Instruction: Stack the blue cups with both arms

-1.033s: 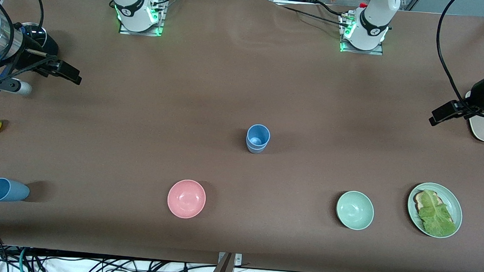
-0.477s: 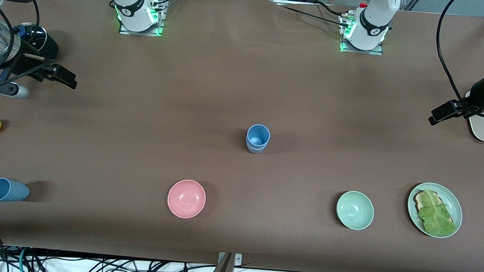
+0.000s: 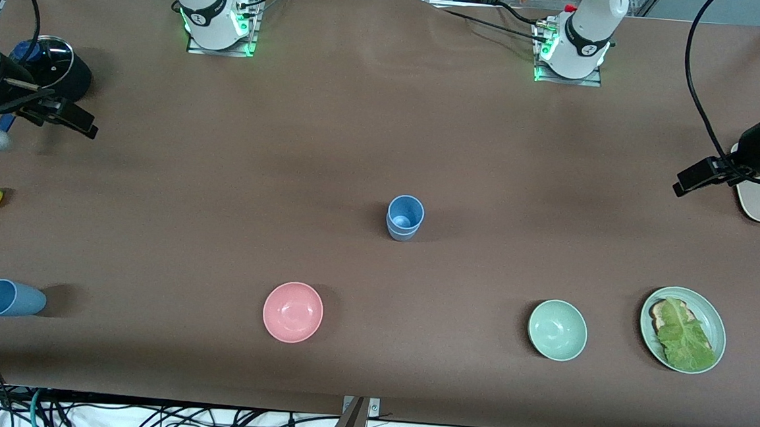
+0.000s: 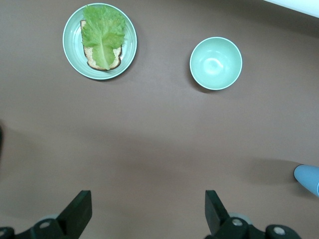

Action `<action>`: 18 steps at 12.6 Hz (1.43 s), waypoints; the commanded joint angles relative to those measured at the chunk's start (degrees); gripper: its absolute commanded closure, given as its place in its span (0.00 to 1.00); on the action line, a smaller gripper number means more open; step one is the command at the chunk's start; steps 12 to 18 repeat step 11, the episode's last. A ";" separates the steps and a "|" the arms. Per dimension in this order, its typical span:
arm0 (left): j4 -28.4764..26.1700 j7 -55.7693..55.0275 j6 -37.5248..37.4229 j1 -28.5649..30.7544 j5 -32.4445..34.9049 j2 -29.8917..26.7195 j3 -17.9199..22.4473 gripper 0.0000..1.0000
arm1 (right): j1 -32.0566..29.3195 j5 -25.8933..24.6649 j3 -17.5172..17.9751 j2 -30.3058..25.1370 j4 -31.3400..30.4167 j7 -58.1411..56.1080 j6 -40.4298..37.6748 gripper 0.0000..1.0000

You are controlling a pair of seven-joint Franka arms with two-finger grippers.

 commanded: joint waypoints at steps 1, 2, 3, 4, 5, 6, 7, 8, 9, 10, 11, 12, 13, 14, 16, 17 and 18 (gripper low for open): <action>1.62 1.25 -1.35 0.15 -1.38 0.69 -0.04 0.00 | 0.02 -0.63 0.30 0.66 1.61 -0.68 -1.76 0.00; 1.62 1.25 -1.35 0.15 -1.38 0.69 -0.04 0.00 | 0.11 -0.63 0.30 0.75 1.61 -0.68 -1.76 0.00; 1.62 1.25 -1.35 0.15 -1.38 0.69 -0.04 0.00 | 0.11 -0.63 0.30 0.75 1.61 -0.85 -1.84 0.00; 1.62 1.25 -1.35 0.15 -1.38 0.69 -0.04 0.00 | 0.11 -0.63 0.30 0.67 1.52 -1.55 -2.37 0.00; 1.62 1.25 -1.35 0.15 -1.38 0.69 -0.04 0.00 | 0.11 -0.54 0.30 0.66 1.52 -2.34 -3.15 0.00; 1.62 1.25 -1.35 0.15 -1.38 0.69 -0.04 0.00 | 0.11 -0.54 0.30 0.75 1.60 -2.44 -3.34 0.00; 1.62 1.25 -1.35 0.15 -1.38 0.69 -0.04 0.00 | 0.11 -0.63 0.30 0.67 1.61 -2.44 -3.34 0.00; 1.62 1.25 -1.35 0.15 -1.38 0.69 -0.04 0.00 | 0.11 -0.63 0.30 0.66 1.61 -2.44 -3.34 0.00; 1.62 1.25 -1.35 0.15 -1.29 0.69 -0.04 0.00 | 0.11 -0.63 0.30 0.66 1.61 -2.44 -3.34 0.00; 1.62 1.25 -1.35 0.15 -1.29 0.69 -0.04 0.00 | 0.11 -0.63 0.30 0.75 1.61 -2.44 -3.34 0.00; 1.62 1.25 -1.35 0.15 -1.29 0.86 -0.04 0.00 | 0.03 -0.54 0.30 0.75 1.61 -2.44 -3.34 0.00; 1.62 1.25 -1.35 0.15 -1.29 0.86 -0.04 0.00 | 0.03 -0.54 0.30 0.75 1.61 -2.44 -3.34 0.00; 1.62 1.25 -1.35 0.15 -1.29 0.86 -0.04 0.00 | 0.03 -0.54 0.30 0.75 1.61 -2.44 -3.34 0.00; 1.62 1.25 -1.35 0.15 -1.29 0.86 -0.04 0.00 | 0.03 -0.54 0.30 0.75 1.61 -2.44 -3.34 0.00; 1.62 1.25 -1.35 0.15 -1.29 0.86 -0.04 0.00 | 0.03 -0.54 0.30 0.75 1.61 -2.44 -3.34 0.00; 1.62 1.25 -1.35 0.15 -1.29 0.86 -0.04 0.00 | 0.03 -0.54 0.30 0.75 1.61 -2.44 -3.34 0.00; 1.62 1.25 -1.35 0.15 -1.29 0.86 -0.04 0.00 | 0.03 -0.54 0.30 0.75 1.61 -2.44 -3.34 0.00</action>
